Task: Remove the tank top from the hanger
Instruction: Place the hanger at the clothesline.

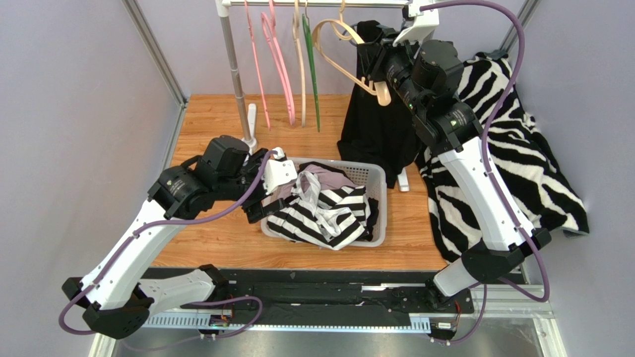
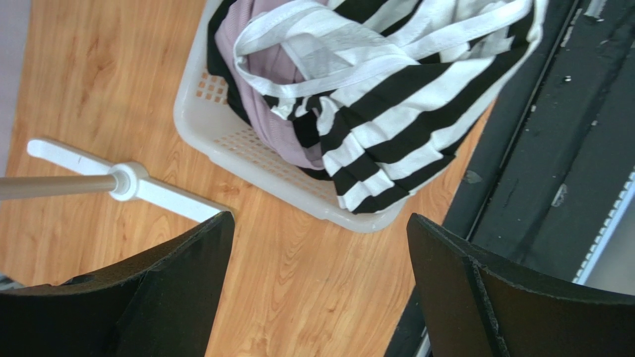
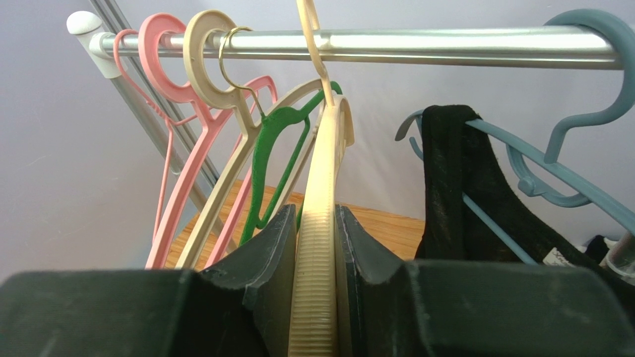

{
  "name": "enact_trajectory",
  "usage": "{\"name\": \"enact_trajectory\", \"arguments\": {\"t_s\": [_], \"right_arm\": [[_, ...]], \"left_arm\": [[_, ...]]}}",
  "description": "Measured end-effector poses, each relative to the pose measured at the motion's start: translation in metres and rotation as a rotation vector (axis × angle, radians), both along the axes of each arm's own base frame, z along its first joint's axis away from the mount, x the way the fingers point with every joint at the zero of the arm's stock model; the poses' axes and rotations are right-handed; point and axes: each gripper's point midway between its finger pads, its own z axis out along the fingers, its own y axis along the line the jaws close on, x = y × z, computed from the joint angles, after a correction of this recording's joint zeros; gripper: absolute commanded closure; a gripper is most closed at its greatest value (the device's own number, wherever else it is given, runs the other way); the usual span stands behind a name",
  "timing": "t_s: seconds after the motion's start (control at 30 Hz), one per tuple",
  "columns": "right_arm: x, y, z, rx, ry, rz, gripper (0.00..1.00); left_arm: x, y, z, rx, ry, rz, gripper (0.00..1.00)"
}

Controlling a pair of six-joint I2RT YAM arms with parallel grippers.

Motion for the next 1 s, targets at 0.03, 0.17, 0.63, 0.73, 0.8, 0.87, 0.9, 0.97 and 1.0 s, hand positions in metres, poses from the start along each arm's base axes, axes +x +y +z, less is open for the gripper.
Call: {"name": "enact_trajectory", "arguments": {"t_s": [0.03,0.17,0.63,0.73,0.8,0.87,0.9,0.97,1.0], "right_arm": [[0.002,0.0,-0.002,0.003,0.002,0.002,1.0],[0.007,0.004,-0.014,0.002,0.022,0.012,1.0],[0.0,0.011,-0.047,-0.049,0.105,0.075,0.44],[-0.01,-0.011,-0.037,-0.075,0.104,0.052,0.41],[-0.016,-0.041,-0.02,-0.071,0.075,0.008,0.41],[-0.022,-0.073,-0.002,-0.057,0.037,-0.05,0.39],[-0.025,-0.093,0.009,-0.047,0.011,-0.086,0.37],[-0.032,-0.126,0.026,-0.033,-0.03,-0.15,0.34],[-0.034,-0.14,0.032,-0.027,-0.044,-0.177,0.33]], "left_arm": [[-0.004,0.0,0.001,-0.007,0.008,-0.011,0.06],[-0.015,0.001,-0.001,-0.013,0.049,-0.033,0.06],[-0.018,-0.002,0.005,-0.028,0.067,-0.032,0.07],[-0.017,-0.001,0.005,-0.026,0.063,-0.028,0.07],[-0.016,-0.001,0.007,-0.026,0.058,-0.025,0.07],[-0.016,-0.001,0.008,-0.028,0.055,-0.024,0.07],[-0.016,-0.001,0.009,-0.03,0.051,-0.023,0.06],[-0.016,-0.001,0.011,-0.033,0.047,-0.024,0.07],[-0.016,0.0,0.012,-0.034,0.045,-0.024,0.06]]}}
